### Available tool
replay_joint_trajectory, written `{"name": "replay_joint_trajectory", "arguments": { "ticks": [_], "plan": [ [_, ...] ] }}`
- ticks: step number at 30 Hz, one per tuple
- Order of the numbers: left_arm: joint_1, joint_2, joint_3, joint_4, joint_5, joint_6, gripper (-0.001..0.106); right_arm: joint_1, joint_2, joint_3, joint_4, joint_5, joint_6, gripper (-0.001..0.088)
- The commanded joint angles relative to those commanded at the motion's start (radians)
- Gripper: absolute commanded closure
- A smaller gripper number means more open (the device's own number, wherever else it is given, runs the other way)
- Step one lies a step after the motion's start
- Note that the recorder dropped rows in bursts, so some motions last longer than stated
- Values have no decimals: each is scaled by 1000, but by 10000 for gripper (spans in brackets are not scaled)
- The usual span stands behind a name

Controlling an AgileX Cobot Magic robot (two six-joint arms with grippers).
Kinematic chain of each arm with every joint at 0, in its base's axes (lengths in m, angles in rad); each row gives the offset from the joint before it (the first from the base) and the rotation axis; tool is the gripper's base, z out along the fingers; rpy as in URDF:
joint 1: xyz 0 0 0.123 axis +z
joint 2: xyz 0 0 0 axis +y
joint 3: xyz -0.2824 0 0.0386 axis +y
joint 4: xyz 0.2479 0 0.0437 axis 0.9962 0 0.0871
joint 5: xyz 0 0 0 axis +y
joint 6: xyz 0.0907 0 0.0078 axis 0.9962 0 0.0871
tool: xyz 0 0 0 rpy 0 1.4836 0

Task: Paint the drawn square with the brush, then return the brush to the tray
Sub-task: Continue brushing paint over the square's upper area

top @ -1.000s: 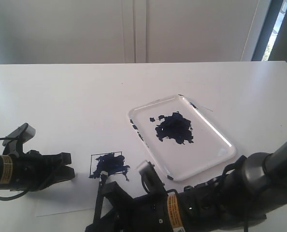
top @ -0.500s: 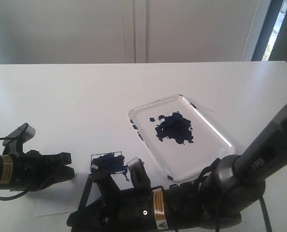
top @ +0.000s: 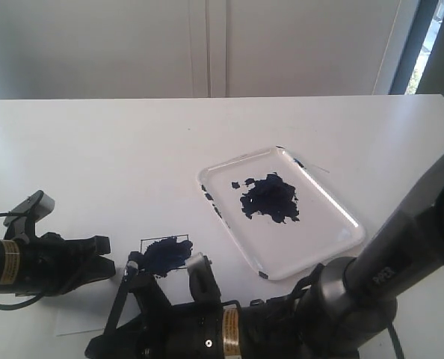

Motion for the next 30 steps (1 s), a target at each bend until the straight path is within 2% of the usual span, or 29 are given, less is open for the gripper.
{"name": "replay_joint_trajectory", "arguments": {
  "ticks": [4,7,11,17,30],
  "plan": [
    [0,0,0,6,18,-27,1053,-42,0,0,-7,-9,0,868],
    [0,0,0,6,18,-27,1053,-52,0,0,-10,-5,-2,868],
    [0,0,0,6,18,-27,1053,-40,0,2,-74,-12,-2,868],
    [0,0,0,6,18,-27,1053,-4,0,12,-47,-26,-2,868],
    [0,0,0,11,18,-27,1053,-4,0,14,17,-18,-25,868]
  ]
}}
